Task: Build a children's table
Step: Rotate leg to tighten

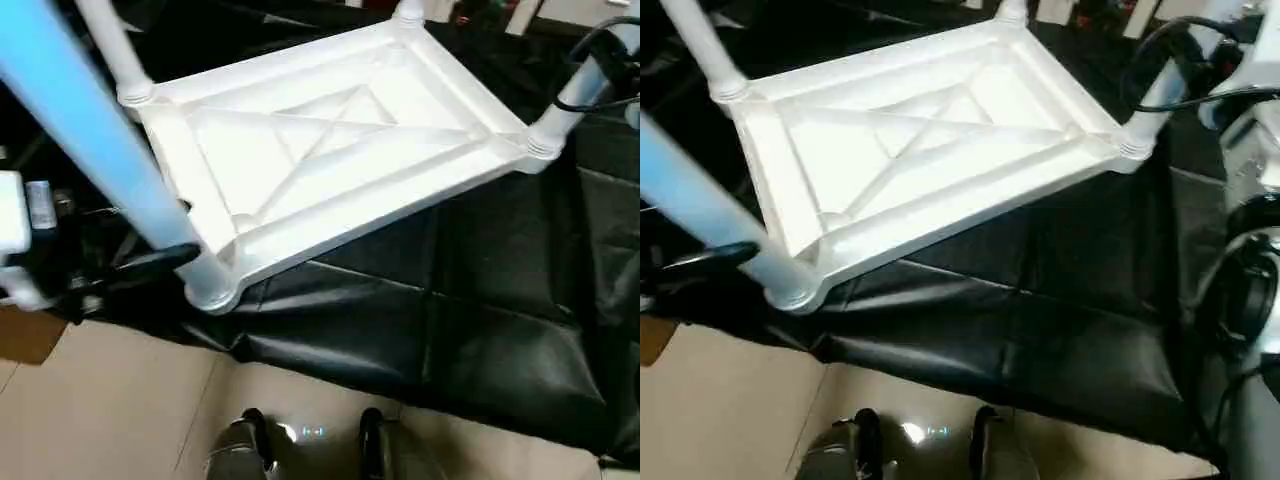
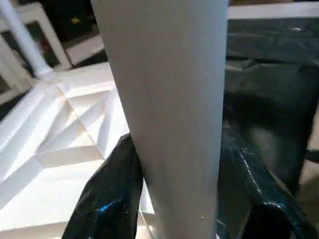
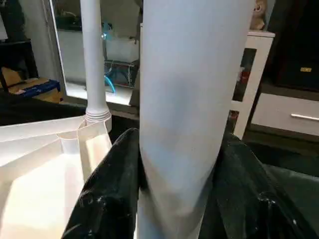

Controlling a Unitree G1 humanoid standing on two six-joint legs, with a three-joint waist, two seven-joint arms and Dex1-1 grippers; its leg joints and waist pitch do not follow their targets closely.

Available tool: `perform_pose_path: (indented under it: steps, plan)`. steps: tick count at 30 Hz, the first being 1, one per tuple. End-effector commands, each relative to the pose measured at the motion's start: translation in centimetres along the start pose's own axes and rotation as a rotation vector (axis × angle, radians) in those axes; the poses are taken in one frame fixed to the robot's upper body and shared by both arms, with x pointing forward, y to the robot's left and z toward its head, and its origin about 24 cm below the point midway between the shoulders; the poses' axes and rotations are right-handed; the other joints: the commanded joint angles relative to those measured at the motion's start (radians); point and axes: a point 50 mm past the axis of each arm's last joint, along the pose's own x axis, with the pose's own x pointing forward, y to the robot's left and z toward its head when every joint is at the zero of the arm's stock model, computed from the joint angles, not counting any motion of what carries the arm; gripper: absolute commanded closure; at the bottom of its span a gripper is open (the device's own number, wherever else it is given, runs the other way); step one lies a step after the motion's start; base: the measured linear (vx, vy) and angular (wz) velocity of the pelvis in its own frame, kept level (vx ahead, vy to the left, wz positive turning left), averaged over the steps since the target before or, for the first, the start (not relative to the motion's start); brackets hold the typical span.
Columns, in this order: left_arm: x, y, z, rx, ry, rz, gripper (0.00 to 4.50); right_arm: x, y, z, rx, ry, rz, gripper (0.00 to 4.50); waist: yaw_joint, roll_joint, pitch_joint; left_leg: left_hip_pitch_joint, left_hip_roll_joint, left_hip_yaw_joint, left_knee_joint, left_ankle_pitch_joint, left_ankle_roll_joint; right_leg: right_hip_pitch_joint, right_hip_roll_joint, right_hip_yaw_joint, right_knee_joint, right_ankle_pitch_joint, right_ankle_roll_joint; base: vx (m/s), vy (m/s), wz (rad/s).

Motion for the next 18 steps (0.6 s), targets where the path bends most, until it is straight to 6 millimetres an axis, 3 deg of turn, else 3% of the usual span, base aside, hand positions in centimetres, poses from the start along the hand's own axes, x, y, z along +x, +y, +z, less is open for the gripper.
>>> perform_pose_path:
  steps: [1, 3, 5, 7, 8, 10, 11, 14, 16, 18]
  plan:
    - [-0.9, 0.2, -5.9, -0.09, 0.321, 0.174, 2.68, -0.7, -1.0, 0.2, -0.031, -0.019, 0.002, 2.86, -0.005, -0.021, -0.04, 0.037, 0.03, 0.003, -0.043, -0.176, 0.074, 0.028, -0.025, 0.025, -0.077, -0.243, -0.233, 0.0, 0.0, 0.0]
    - [-0.5, 1.2, -5.9, -0.059, 0.313, 0.244, 2.68, -1.2, -1.6, 0.6, -0.043, -0.042, 0.006, 2.86, -0.002, -0.015, -0.046, 0.035, 0.03, 0.003, -0.044, -0.182, 0.07, 0.033, -0.026, 0.024, -0.077, -0.27, -0.228, 0.0, 0.0, 0.0]
    - [-0.2, 2.0, -6.1, -0.049, 0.303, 0.298, 2.68, -1.7, -2.3, 1.0, -0.045, -0.071, 0.003, 2.86, 0.001, -0.013, -0.05, 0.042, 0.031, 0.007, -0.041, -0.189, 0.066, 0.029, -0.026, 0.024, -0.079, -0.278, -0.227, 0.0, 0.0, 0.0]
    - [0.1, 3.0, -6.3, -0.029, 0.304, 0.357, 2.68, -2.3, -3.0, 1.3, -0.047, -0.093, 0.003, 2.86, -0.001, -0.012, -0.057, 0.029, 0.03, 0.004, -0.043, -0.158, 0.067, 0.042, -0.028, 0.019, -0.075, -0.26, -0.232, 0.0, 0.0, 0.0]
    - [0.2, 3.5, -6.3, -0.021, 0.306, 0.39, 2.68, -2.6, -3.3, 1.4, -0.053, -0.105, 0.01, 2.86, 0.002, -0.01, -0.058, 0.036, 0.031, 0.007, -0.04, -0.156, 0.073, 0.036, -0.027, 0.019, -0.076, -0.252, -0.229, 0.0, 0.0, 0.0]
    - [0.6, 4.5, -6.4, -0.005, 0.3, 0.456, 2.67, -3.2, -3.7, 1.5, -0.07, -0.126, 0.028, 2.86, -0.001, -0.007, -0.066, 0.027, 0.03, 0.004, -0.038, -0.125, 0.079, 0.047, -0.029, 0.016, -0.067, -0.21, -0.244, 0.0, 0.0, 0.0]
    - [0.7, 4.7, -6.5, -0.004, 0.301, 0.476, 2.67, -3.4, -3.8, 1.5, -0.07, -0.134, 0.036, 2.86, -0.002, -0.004, -0.072, 0.03, 0.031, 0.006, -0.033, -0.098, 0.087, 0.047, -0.029, 0.015, -0.062, -0.161, -0.257, 0.0, 0.0, 0.0]
    - [1.3, 5.4, -6.6, 0.002, 0.3, 0.513, 2.67, -4.3, -3.7, 1.3, -0.093, -0.145, 0.091, 2.86, -0.009, -0.005, -0.083, 0.021, 0.028, 0.006, -0.024, -0.031, 0.121, 0.058, -0.027, 0.012, -0.046, -0.036, -0.289, 0.0, 0.0, 0.0]
    - [1.6, 5.8, -6.6, 0.009, 0.29, 0.536, 2.67, -4.9, -3.5, 1.3, -0.113, -0.153, 0.128, 2.86, -0.006, -0.004, -0.085, 0.019, 0.026, 0.005, -0.021, 0.002, 0.144, 0.063, -0.024, 0.014, -0.041, 0.046, -0.286, 0.0, 0.0, 0.0]
    - [1.9, 6.1, -6.7, 0.01, 0.29, 0.553, 2.67, -5.4, -3.2, 1.6, -0.11, -0.163, 0.15, 2.86, -0.008, -0.005, -0.094, 0.019, 0.025, 0.006, -0.014, 0.056, 0.174, 0.067, -0.02, 0.013, -0.03, 0.16, -0.302, 0.0, 0.0, 0.0]
